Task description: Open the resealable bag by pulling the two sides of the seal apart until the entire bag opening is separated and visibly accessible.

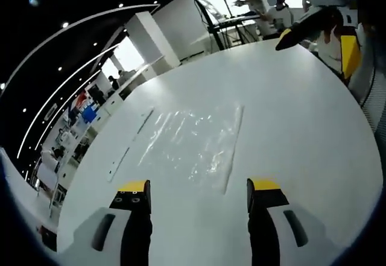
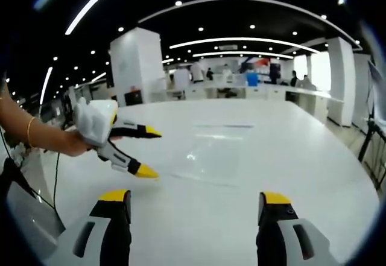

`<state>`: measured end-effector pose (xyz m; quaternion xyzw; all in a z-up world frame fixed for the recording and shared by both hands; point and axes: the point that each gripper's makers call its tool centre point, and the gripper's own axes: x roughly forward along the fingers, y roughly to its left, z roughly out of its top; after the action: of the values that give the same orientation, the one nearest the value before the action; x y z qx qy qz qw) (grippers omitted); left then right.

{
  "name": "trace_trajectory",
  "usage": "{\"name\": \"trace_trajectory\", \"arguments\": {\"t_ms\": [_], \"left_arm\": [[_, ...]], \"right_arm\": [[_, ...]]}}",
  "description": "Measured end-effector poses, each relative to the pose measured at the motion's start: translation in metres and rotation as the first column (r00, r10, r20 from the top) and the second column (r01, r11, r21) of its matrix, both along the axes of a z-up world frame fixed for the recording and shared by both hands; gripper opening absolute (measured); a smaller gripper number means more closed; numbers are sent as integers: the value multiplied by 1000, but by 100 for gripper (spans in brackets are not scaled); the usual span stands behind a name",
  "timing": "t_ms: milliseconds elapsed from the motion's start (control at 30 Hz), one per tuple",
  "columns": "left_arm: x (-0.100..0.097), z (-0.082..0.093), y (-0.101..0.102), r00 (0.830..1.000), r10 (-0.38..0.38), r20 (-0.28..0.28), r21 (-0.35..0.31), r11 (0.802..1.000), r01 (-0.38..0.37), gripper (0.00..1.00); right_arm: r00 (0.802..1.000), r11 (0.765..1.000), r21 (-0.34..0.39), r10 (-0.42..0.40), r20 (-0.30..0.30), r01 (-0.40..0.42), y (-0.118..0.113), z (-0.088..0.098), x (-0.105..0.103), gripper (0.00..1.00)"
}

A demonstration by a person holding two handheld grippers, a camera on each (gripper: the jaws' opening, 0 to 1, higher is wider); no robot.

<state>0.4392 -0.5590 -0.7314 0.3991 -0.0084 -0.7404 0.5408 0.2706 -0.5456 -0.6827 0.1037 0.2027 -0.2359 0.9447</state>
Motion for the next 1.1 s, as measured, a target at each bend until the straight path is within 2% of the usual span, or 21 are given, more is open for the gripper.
{"name": "trace_trajectory", "arguments": {"t_ms": [67, 200, 433, 567, 700, 867, 1000, 1100], "left_arm": [[0, -3, -3, 1000, -11, 19, 9, 1000, 11, 59], [-2, -5, -8, 1000, -17, 14, 12, 1000, 17, 50], [2, -18, -14, 998, -31, 50, 46, 999, 29, 49], [3, -19, -15, 999, -27, 38, 50, 998, 25, 48], [4, -23, -15, 999, -10, 37, 68, 998, 7, 42], [1, -24, -17, 998, -38, 55, 77, 996, 34, 40], [-3, -25, -16, 994, -78, 81, 90, 993, 71, 32], [-5, -26, -16, 992, -95, 81, 97, 991, 87, 28]], "right_arm": [[1000, 1000, 2, 0, 0, 0, 0, 0, 0, 86], [1000, 1000, 3, -6, 2, 6, -2, 0, -1, 86], [1000, 1000, 5, -22, 10, 21, -7, 1, -3, 86], [1000, 1000, 8, -21, 9, 21, -6, 1, -3, 85], [1000, 1000, 15, -28, 8, 28, -5, -1, -5, 85], [1000, 1000, 13, -21, 4, 21, -3, -2, -5, 85], [1000, 1000, 16, -27, 6, 27, -4, -2, -7, 84], [1000, 999, 16, -29, 5, 29, -4, -2, -8, 84]]}}
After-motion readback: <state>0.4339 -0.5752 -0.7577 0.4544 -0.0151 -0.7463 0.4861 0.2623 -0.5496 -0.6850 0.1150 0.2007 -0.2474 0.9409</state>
